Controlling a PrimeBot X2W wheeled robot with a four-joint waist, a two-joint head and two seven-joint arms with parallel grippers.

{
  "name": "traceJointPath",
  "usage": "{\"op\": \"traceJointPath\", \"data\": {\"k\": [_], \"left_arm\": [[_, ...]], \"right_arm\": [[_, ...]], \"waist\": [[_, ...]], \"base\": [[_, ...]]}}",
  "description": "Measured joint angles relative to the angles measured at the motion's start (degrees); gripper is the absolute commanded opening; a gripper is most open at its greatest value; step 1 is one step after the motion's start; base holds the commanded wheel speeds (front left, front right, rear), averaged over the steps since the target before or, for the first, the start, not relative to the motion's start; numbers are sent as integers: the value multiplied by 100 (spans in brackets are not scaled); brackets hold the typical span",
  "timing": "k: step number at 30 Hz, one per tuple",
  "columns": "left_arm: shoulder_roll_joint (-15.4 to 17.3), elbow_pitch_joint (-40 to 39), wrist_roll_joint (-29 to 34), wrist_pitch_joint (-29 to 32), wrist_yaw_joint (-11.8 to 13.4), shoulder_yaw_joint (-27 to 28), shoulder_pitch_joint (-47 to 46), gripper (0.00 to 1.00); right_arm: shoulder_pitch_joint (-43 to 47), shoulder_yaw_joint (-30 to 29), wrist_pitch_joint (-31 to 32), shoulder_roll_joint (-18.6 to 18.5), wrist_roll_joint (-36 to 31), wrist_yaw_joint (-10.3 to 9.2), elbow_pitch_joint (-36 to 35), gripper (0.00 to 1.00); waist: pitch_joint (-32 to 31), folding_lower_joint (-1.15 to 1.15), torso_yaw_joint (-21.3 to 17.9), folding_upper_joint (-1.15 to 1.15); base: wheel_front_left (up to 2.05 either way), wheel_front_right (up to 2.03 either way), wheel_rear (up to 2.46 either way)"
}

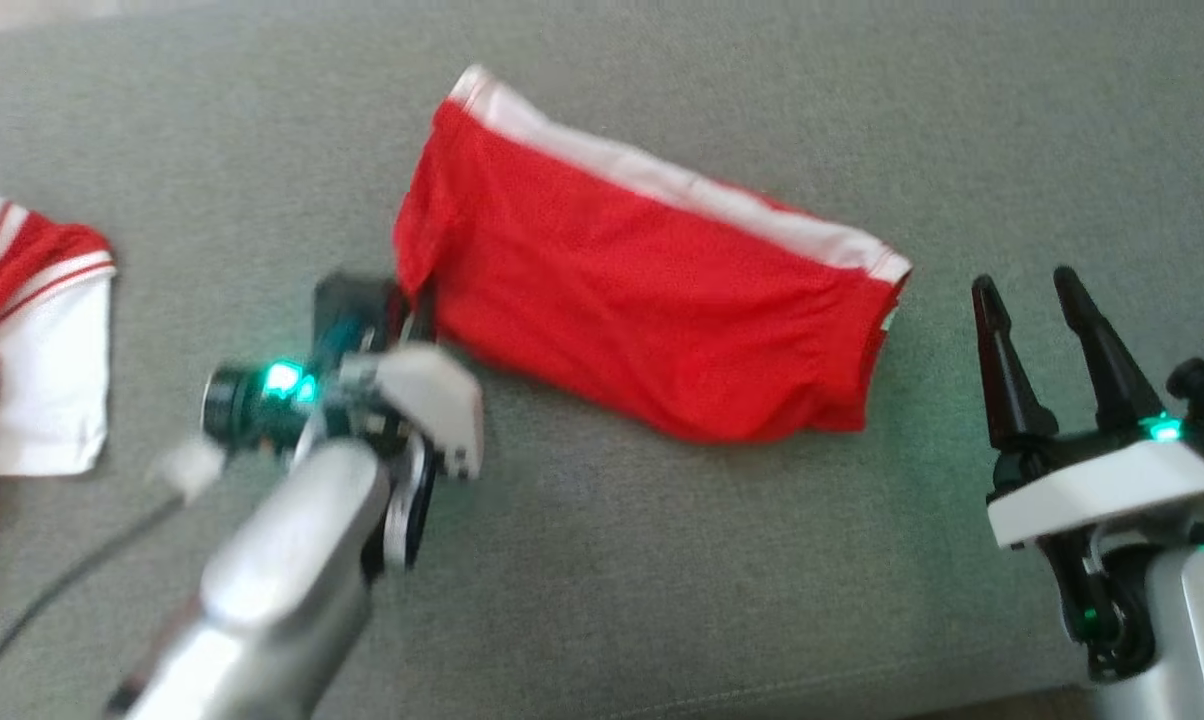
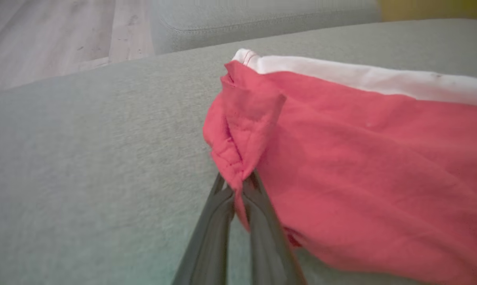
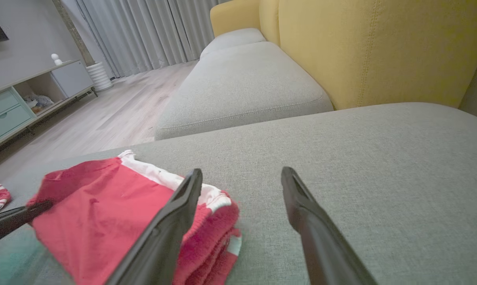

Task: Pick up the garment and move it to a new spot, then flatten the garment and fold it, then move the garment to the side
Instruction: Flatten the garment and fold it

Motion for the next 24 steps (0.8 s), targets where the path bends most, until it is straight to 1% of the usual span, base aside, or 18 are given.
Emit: {"op": "traceJointPath", "data": {"k": [5, 8, 11, 13, 16, 17, 18, 21, 24], "left_arm": [[422, -1462, -44, -111, 761, 186, 1195, 0], [606, -2154, -98, -70, 1125, 202, 1910, 0], [687, -2564, -208, 9, 1405, 207, 2469, 0], [717, -2741, -298, 40, 1548, 240, 2739, 0], [731, -2839, -396, 40, 1610, 314, 2983, 0], [731, -2842, -430, 31, 1610, 322, 3023, 79], [731, -2840, -432, 15, 1610, 322, 3039, 100], [736, -2840, -375, -172, 1610, 337, 3039, 100], [848, -2921, -32, -631, 1613, 396, 2941, 100]], "right_arm": [[152, -98, 116, 44, -30, 0, -33, 100], [172, -103, 196, 81, -30, 0, -54, 100], [172, -105, 253, 98, -30, 0, -66, 100], [175, -113, 274, 98, -30, 0, -69, 100], [184, -136, 298, 97, -30, 0, -77, 100], [196, -142, 299, 98, -30, 0, -81, 100], [215, -151, 318, 98, -35, 0, -83, 100], [294, -210, 342, 98, -82, 0, -114, 100], [283, -260, 392, 97, -119, 0, -221, 100]], "waist": [[-169, 0, 163, 0], [-231, 0, 218, 0], [-269, 0, 218, 0], [-290, 0, 211, 0], [-312, 0, 203, 0], [-315, 0, 204, 0], [-321, 0, 206, 0], [-327, 0, 229, 0], [-322, 0, 274, 0]], "base": [[0, 0, 0], [0, 0, 0], [0, 0, 0], [0, 0, 0], [0, 0, 0], [0, 0, 0], [0, 0, 0], [0, 0, 0], [0, 0, 0]]}}
